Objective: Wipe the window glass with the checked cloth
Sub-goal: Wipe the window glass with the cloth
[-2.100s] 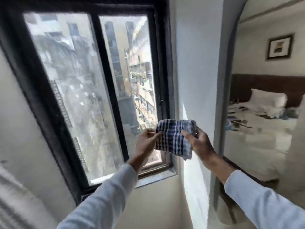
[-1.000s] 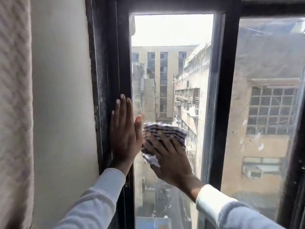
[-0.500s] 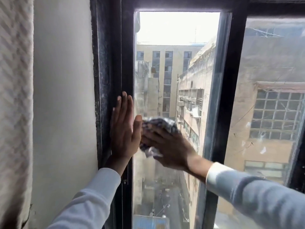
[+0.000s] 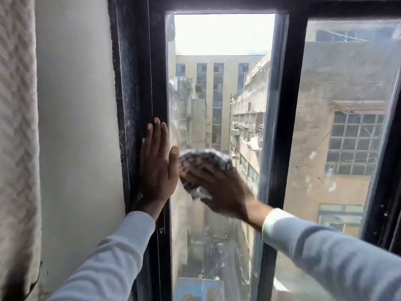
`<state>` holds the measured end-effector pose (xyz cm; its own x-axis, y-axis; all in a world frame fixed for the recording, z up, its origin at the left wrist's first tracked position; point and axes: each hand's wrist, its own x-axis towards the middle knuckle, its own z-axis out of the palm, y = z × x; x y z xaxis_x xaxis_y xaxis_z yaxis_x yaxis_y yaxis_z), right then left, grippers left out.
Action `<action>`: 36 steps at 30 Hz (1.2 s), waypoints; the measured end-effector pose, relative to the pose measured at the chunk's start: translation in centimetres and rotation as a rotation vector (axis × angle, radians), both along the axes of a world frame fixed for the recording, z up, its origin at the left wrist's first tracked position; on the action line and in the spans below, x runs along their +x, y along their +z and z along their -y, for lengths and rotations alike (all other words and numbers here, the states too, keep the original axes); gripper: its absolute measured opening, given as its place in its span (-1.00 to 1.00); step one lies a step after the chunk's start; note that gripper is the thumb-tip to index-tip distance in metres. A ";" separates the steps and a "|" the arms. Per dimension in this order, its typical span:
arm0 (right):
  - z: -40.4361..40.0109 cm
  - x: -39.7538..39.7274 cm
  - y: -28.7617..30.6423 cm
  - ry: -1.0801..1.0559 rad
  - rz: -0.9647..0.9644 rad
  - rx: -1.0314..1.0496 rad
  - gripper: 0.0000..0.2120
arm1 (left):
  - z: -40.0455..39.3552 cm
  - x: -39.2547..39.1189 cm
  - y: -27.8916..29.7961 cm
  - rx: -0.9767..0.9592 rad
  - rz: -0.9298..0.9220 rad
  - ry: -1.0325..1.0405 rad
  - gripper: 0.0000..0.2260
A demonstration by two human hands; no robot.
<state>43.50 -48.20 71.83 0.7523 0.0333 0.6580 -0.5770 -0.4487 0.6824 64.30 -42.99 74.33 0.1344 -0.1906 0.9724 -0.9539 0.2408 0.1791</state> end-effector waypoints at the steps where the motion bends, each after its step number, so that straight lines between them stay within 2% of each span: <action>1: 0.5 -0.1 5.5 0.002 0.169 0.021 -0.28 | 0.0 0.0 0.0 0.005 -0.004 -0.013 -0.31; 3: 1.1 -0.7 14.5 0.033 0.499 0.091 -0.26 | 0.0 0.1 -0.1 0.018 -0.011 -0.034 -0.32; 4: 1.2 -1.0 16.8 0.052 0.640 0.067 -0.25 | 0.0 0.1 -0.1 0.024 -0.011 -0.038 -0.31; 6: 1.6 -0.9 14.9 0.071 0.730 0.062 -0.26 | -0.1 0.1 -0.1 0.030 -0.009 -0.030 -0.31; 8: 0.7 -1.0 5.4 0.055 0.650 0.177 -0.30 | -0.2 -0.1 -0.1 0.027 -0.004 -0.010 -0.29; 11: -1.9 -2.9 -13.5 -0.047 0.218 0.260 -0.27 | -0.2 -0.1 0.0 0.022 0.001 0.027 -0.27; 13: -2.4 -4.5 -18.1 -0.013 0.084 0.258 -0.37 | -0.2 -0.3 -0.1 0.034 0.007 0.053 -0.24; 14: -1.9 -4.7 -16.8 0.032 0.055 0.229 -0.39 | -0.2 -0.3 0.0 0.041 0.007 0.068 -0.24; 16: -1.0 -3.9 -9.6 0.080 0.085 0.132 -0.39 | -0.3 -0.5 0.0 0.049 0.008 0.076 -0.23; 20: 0.1 -1.7 10.9 0.074 0.434 0.099 -0.27 | -0.3 -0.3 -0.2 0.046 0.011 0.076 -0.27; 22: 0.5 -1.7 15.2 0.069 0.619 0.062 -0.24 | -0.2 -0.2 -0.2 0.054 0.011 0.074 -0.28; 23: 0.6 -1.4 14.9 0.057 0.656 0.062 -0.25 | -0.1 -0.2 -0.1 0.055 0.009 0.079 -0.29; 25: 0.1 -0.8 9.7 0.021 0.638 0.145 -0.28 | -0.1 -0.3 -0.2 0.051 0.001 0.089 -0.32; 28: -2.2 -1.1 -4.6 -0.025 0.333 0.242 -0.25 | -0.1 -0.5 -0.2 0.034 0.007 0.112 -0.35; 30: -3.5 -2.2 -10.3 0.016 0.172 0.238 -0.36 | -0.2 -0.6 -0.2 0.042 0.013 0.115 -0.34; 32: -3.3 -2.7 -8.5 0.082 0.114 0.219 -0.46 | -0.4 -0.8 -0.2 0.046 0.013 0.119 -0.32; 34: -2.3 -2.4 -1.7 0.087 0.153 0.121 -0.46 | -0.6 -0.9 -0.2 0.058 0.020 0.109 -0.32; 36: -1.1 -2.2 6.9 0.041 0.293 0.091 -0.37 | -0.7 -0.7 -0.2 0.066 0.010 0.078 -0.30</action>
<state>41.35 -47.10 78.77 0.5291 -0.0098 0.8485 -0.7237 -0.5273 0.4452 63.57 -42.25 74.17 0.1420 -0.2436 0.9594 -0.9710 0.1542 0.1828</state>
